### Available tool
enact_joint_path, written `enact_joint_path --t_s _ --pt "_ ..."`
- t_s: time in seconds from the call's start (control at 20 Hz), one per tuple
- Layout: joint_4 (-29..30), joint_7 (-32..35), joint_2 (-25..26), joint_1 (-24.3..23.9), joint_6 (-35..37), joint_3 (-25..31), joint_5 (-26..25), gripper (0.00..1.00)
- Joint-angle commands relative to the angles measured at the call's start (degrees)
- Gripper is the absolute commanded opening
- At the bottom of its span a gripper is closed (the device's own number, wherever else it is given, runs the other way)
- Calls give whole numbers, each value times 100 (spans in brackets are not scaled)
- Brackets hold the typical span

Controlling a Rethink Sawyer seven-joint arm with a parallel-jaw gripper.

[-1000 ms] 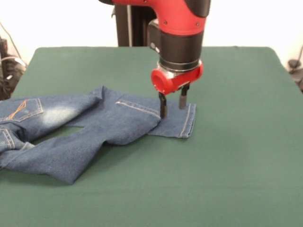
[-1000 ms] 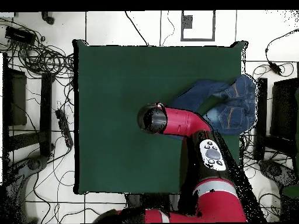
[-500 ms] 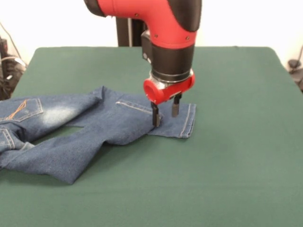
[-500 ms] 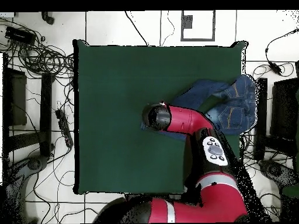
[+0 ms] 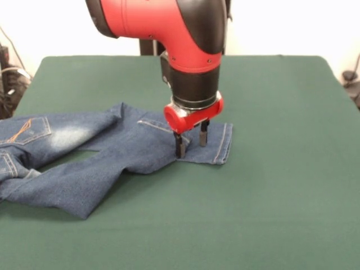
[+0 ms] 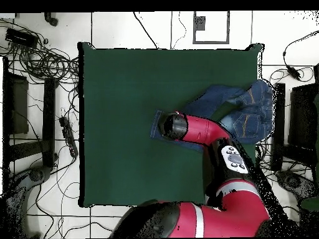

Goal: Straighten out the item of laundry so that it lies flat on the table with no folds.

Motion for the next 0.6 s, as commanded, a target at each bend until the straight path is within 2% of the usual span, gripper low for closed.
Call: enact_joint_path --t_s 0.05,0.6 --pt "87 824 99 -46 -355 827 -14 100" --pt "50 888 295 -25 -564 820 -125 100"
